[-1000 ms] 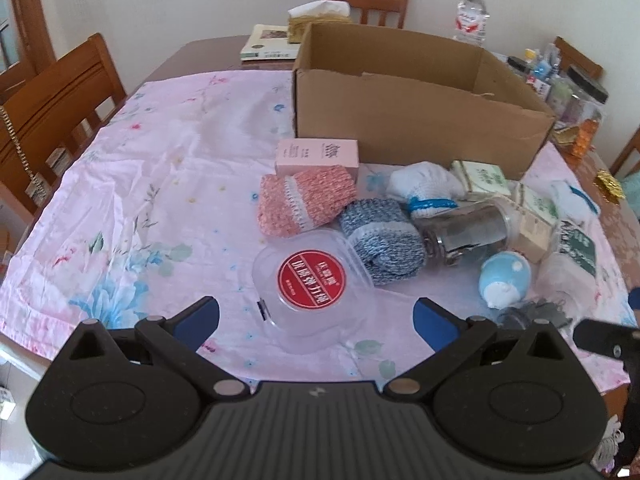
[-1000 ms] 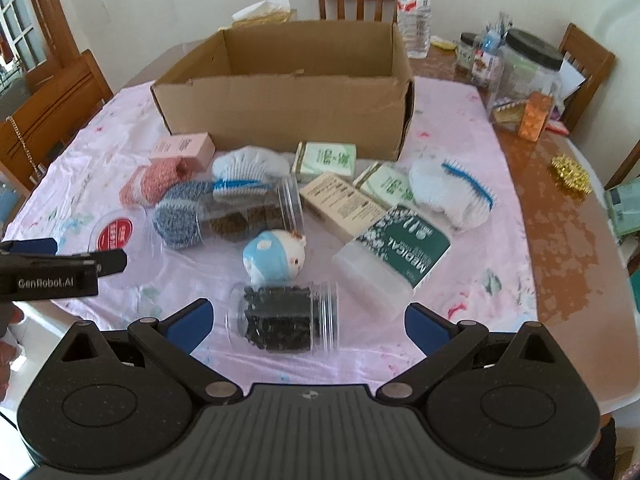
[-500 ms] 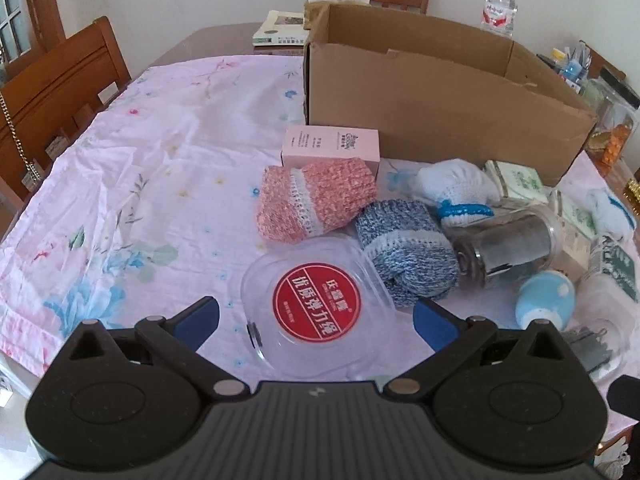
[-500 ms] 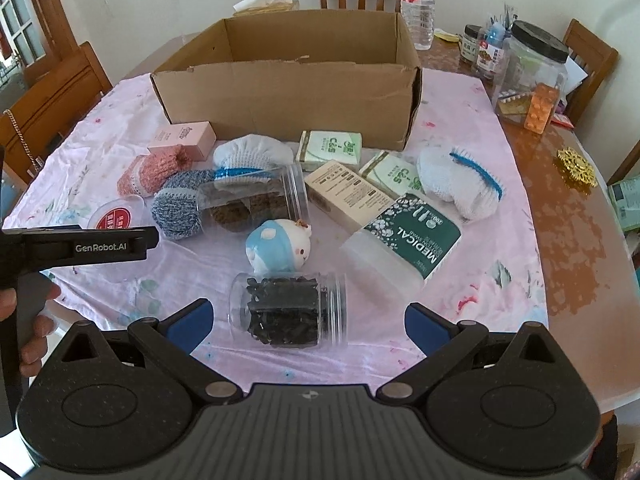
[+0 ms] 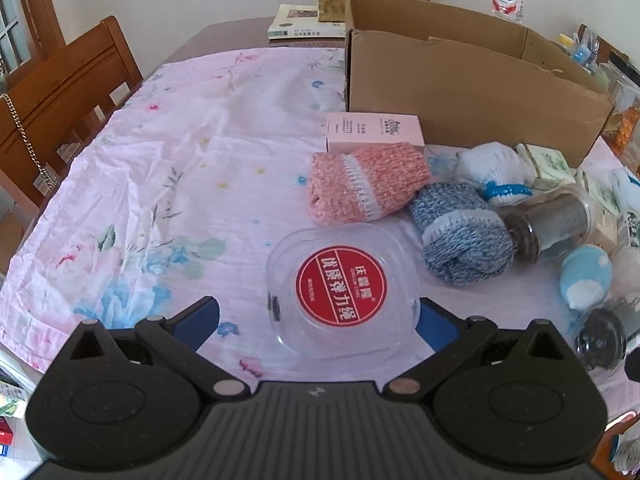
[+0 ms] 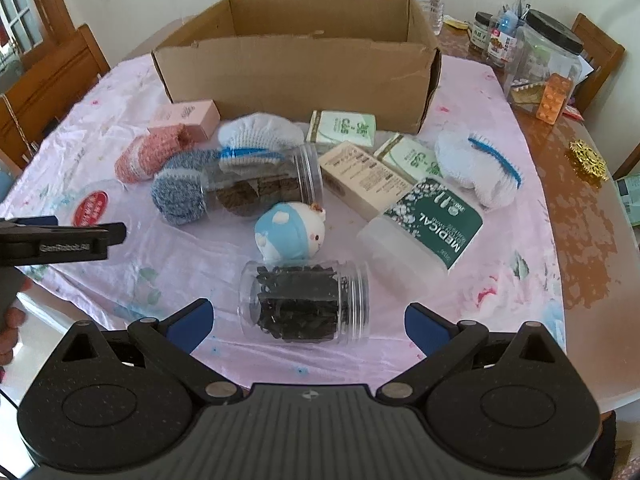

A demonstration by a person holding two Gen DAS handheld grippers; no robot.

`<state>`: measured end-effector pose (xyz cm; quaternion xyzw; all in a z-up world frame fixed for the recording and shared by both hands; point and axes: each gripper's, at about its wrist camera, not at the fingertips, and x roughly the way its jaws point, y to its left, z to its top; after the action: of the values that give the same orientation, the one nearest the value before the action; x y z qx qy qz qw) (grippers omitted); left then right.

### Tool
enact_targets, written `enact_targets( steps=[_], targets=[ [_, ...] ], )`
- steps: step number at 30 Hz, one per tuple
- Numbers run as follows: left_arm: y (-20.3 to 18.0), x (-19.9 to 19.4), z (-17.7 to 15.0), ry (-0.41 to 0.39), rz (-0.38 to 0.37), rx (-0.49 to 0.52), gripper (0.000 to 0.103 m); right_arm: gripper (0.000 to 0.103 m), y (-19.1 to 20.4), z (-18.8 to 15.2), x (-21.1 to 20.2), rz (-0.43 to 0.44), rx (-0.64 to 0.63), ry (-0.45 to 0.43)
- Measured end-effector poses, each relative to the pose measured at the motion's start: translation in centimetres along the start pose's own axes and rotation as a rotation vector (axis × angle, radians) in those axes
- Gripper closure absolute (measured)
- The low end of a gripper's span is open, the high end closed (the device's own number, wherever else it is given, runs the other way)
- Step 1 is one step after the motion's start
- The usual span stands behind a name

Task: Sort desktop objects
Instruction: 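Grasp the red-lidded container with the left gripper while the right gripper grasps the jar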

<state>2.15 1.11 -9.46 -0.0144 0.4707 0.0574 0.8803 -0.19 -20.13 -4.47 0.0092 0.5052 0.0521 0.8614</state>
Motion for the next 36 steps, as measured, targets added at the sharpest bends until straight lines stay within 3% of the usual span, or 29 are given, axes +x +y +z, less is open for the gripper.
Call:
enact_targets(
  steps=[12,36],
  targets=[
    [-0.2,2.0,-0.5,0.044,-0.024,-0.017,0.001,0.0,-0.2,-0.9,4.4,-0.037,-0.025,0.105],
    [-0.3,2.6,0.1,0.044,-0.008,-0.044,0.0,0.0,0.2,-0.6,5.2,-0.059,-0.047,0.06]
  ],
)
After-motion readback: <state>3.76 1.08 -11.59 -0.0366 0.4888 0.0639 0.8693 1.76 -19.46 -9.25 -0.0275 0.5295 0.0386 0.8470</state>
